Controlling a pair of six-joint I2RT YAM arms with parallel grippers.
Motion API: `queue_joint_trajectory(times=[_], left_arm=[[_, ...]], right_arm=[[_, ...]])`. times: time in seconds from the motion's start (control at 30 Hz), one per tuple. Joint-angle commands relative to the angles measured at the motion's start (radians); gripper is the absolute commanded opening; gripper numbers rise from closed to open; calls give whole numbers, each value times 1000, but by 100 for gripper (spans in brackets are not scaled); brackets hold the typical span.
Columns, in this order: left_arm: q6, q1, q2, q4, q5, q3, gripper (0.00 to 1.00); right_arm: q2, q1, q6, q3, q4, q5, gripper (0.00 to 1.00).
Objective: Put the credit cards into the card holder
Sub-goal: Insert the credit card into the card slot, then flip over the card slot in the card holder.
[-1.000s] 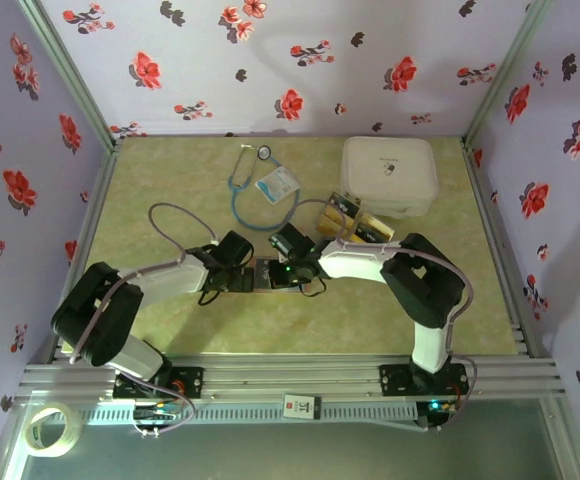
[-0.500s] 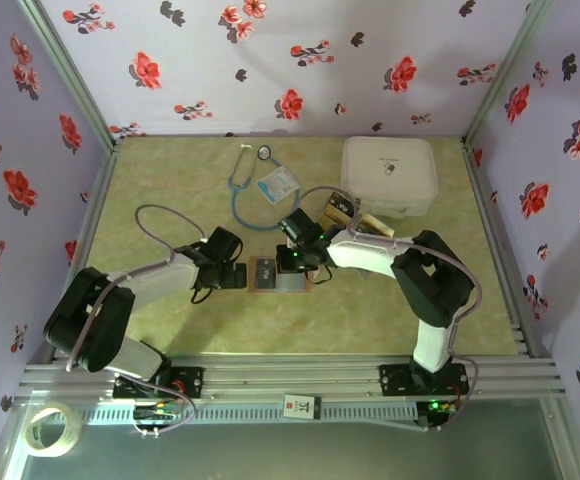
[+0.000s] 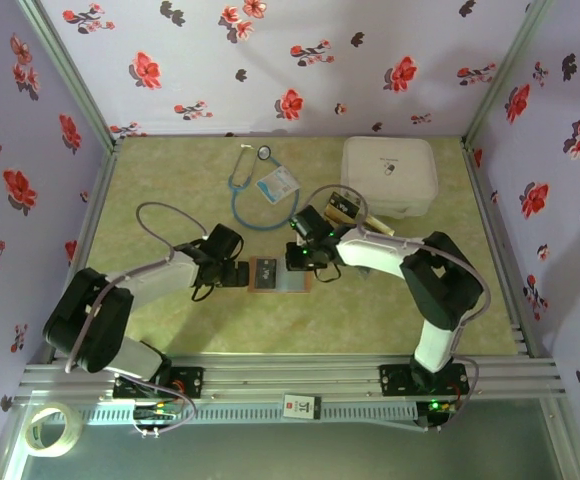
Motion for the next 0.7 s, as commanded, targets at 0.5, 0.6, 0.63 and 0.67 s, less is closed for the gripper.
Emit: queue_joint_trajectory(times=[0.5, 0.6, 0.63, 0.67], left_arm=[[-51, -123, 67, -19, 56, 172, 100], [-61, -140, 87, -6, 56, 172, 100], [-60, -144, 94, -2, 55, 172, 100], [-61, -149, 100, 3, 56, 170, 100]], right_arm=[[-1, -63, -80, 15, -33, -57, 8], [9, -64, -80, 17, -28, -63, 8], [13, -64, -79, 18, -28, -67, 8], [19, -64, -78, 19, -25, -73, 8]])
